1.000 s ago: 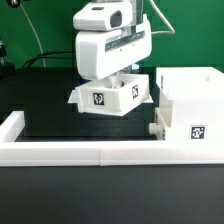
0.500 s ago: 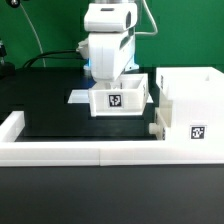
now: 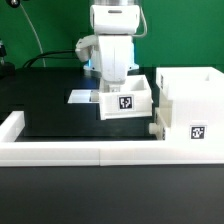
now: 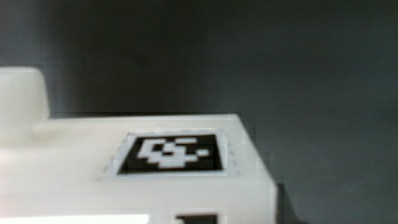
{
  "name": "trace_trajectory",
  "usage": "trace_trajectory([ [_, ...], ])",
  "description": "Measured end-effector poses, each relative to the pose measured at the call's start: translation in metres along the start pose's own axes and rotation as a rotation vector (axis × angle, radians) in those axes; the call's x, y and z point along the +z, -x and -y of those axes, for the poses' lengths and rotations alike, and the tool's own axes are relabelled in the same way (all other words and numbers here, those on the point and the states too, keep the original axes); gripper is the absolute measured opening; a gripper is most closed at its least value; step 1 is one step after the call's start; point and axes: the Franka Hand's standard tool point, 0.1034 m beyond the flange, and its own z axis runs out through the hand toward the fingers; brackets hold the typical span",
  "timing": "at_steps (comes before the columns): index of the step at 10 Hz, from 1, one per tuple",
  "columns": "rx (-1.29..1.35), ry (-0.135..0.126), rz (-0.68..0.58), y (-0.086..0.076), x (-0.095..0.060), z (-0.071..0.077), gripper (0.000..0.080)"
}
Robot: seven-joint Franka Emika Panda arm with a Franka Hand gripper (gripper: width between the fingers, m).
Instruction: Assemble drawer
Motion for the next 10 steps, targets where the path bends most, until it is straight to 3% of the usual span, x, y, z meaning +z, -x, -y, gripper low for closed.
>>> trace_trajectory([
  [2,0.0,-0.001,0.0,0.0,0.0,0.0,0.0042],
  [4,-0.01,0.034,0.0,-0.002,0.002,-0.007,0.0042],
  [5,-0.015,0.027,0.001,-0.003,0.004,-0.008,0.0042],
  [7,-0.019,0.04,0.001,-0.004,0.006,-0.012,0.0042],
  [8,-0.024,0.027,0.003,-0.005,0.007,-0.011,0.0042],
  [10,-0.022,0.027,0.003,-0.004,0.007,-0.011,0.0042],
])
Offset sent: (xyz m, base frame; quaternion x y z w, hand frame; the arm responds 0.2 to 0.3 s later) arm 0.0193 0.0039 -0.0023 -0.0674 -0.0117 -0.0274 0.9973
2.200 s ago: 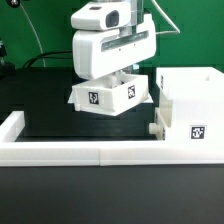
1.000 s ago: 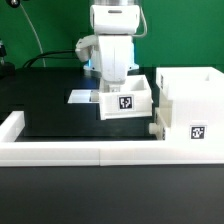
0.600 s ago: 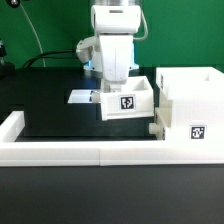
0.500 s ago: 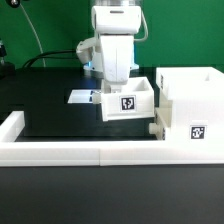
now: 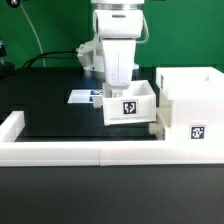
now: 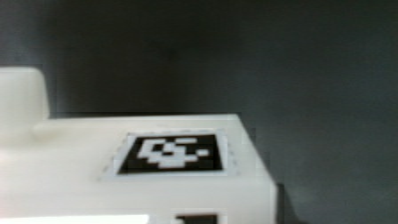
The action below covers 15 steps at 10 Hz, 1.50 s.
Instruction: Assemble drawer
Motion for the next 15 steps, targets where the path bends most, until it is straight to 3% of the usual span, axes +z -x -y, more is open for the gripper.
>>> trace_trajectory([
  [8,0.006,0.034,-0.008,-0.011,-0.001,-0.02,0.0042],
  [15,0.02,0.024,-0.009,-0.018,0.004,-0.017,0.0042],
])
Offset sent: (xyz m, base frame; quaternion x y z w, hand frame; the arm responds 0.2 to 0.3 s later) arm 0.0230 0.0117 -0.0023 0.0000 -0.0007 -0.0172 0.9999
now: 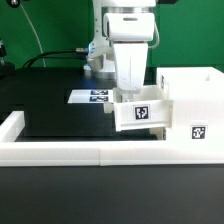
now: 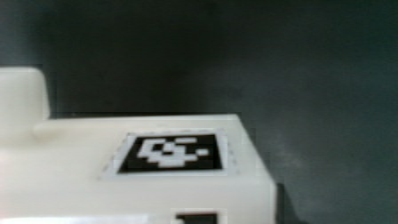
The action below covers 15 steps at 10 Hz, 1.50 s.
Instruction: Assemble drawer
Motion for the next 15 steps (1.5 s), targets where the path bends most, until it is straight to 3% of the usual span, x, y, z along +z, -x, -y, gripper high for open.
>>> trace_trajectory([
  [9,-0.019,0.024,0.028,-0.0052,-0.0011,-0.0057,0.0042],
  [11,-0.022,0.012,0.045,-0.0095,-0.0012,-0.0061,0.0042],
  [15,-0.021,0.012,0.045,-0.0084,-0.001,-0.0059,0.0042],
])
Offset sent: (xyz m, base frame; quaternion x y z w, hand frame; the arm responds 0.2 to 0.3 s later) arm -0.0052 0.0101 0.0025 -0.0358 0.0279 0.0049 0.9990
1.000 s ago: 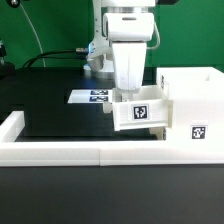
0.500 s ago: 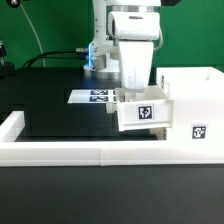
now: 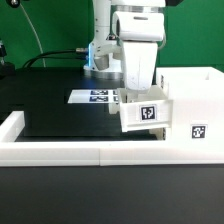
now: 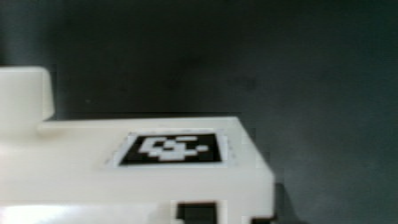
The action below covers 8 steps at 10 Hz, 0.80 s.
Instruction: Assemble drawer
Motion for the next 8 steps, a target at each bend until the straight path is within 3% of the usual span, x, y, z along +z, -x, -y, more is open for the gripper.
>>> trace_trajectory([
  [7,0.005,-0.02,0.011,-0.0035,-0.0002,0.0009,0.0042],
  [8,0.005,-0.019,0.011,-0.0033,-0.0005,0.001,0.0124],
])
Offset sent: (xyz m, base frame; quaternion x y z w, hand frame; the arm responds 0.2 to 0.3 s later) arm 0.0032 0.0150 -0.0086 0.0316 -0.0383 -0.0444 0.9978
